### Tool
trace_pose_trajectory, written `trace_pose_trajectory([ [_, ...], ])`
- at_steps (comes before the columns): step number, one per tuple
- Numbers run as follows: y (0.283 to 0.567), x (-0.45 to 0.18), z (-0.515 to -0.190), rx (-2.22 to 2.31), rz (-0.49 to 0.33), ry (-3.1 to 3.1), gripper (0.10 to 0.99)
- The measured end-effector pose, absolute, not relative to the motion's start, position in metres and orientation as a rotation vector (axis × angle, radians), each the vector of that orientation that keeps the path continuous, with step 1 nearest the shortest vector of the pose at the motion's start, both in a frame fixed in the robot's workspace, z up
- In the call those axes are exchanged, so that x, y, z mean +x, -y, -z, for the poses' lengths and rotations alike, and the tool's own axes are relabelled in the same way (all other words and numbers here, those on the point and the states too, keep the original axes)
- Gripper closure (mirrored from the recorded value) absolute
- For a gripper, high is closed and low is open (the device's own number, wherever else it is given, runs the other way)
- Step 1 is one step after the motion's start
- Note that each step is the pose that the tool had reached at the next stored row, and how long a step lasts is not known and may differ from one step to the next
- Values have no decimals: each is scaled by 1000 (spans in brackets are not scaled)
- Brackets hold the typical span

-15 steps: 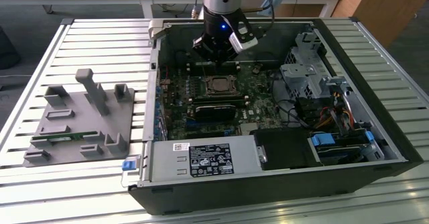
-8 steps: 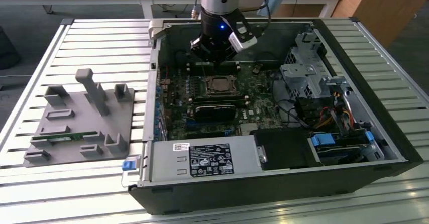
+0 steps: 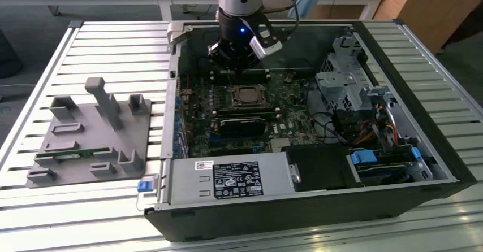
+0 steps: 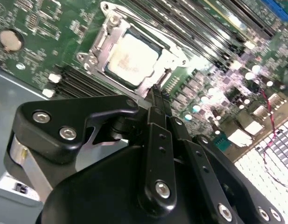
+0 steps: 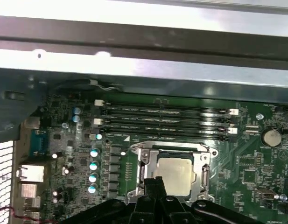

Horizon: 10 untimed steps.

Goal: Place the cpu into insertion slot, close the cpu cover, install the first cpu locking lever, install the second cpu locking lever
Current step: 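Install the first cpu locking lever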

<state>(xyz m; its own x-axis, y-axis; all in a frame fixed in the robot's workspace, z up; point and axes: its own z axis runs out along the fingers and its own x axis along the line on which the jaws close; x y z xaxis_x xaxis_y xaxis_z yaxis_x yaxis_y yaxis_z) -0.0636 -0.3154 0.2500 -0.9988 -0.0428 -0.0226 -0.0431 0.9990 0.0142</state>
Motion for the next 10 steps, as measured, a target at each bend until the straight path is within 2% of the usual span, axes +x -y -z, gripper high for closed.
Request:
trace_pose_trajectory([
  [10,315,-88,-250,-64,-23,-3118,980],
])
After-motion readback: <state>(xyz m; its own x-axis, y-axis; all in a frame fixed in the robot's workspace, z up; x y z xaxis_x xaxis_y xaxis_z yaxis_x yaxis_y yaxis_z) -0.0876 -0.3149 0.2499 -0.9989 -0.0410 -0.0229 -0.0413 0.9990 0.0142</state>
